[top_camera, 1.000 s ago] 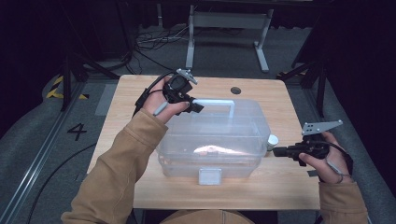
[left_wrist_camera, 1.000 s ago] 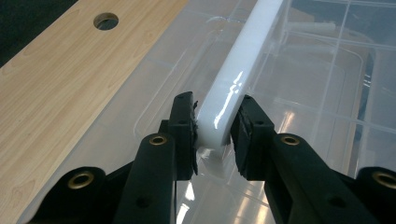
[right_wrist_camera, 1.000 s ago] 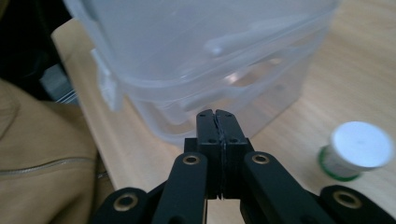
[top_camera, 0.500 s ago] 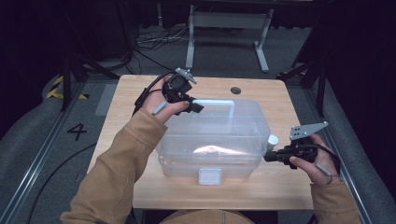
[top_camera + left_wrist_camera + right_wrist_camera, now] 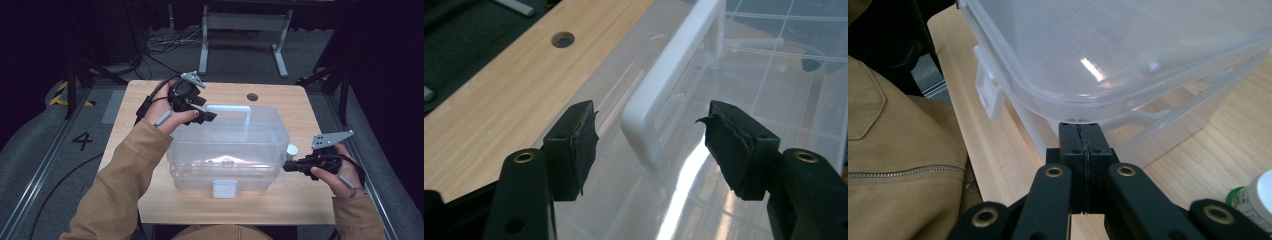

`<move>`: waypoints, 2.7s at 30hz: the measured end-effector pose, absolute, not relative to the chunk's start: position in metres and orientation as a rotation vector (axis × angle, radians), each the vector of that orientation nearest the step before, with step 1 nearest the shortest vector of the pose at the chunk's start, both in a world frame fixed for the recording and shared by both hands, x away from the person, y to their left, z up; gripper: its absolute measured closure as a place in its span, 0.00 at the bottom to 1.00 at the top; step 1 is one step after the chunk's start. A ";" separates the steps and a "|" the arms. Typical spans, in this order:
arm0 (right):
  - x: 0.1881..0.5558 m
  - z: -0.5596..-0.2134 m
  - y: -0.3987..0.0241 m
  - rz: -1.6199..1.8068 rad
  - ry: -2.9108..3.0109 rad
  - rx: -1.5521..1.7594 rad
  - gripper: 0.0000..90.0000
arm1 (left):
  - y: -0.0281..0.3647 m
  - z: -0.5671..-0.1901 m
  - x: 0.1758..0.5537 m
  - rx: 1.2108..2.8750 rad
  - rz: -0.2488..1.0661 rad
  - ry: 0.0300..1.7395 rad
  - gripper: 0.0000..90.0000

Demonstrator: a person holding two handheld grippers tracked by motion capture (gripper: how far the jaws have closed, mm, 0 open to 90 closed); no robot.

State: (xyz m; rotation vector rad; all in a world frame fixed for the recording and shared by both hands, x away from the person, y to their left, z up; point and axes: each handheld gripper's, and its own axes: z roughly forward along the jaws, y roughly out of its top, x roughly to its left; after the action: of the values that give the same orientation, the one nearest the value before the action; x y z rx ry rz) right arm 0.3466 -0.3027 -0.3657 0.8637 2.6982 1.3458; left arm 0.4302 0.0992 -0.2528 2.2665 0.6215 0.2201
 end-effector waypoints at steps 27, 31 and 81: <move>0.354 -0.335 -0.303 1.485 2.434 0.954 1.00 | 0.152 -0.237 0.348 2.031 0.234 0.577 0.65; 0.357 -0.332 -0.299 1.514 2.422 0.957 1.00 | 0.154 -0.243 0.341 2.020 0.234 0.569 0.65; 0.369 -0.327 -0.294 1.659 2.186 1.026 1.00 | 0.195 -0.330 0.375 1.947 0.272 0.868 0.81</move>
State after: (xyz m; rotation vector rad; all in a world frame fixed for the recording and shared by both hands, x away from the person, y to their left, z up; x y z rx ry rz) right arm 0.3688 -0.2936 -0.3265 1.0263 2.1860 1.6590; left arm 0.3753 0.1946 -0.3295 1.9473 0.8675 0.2720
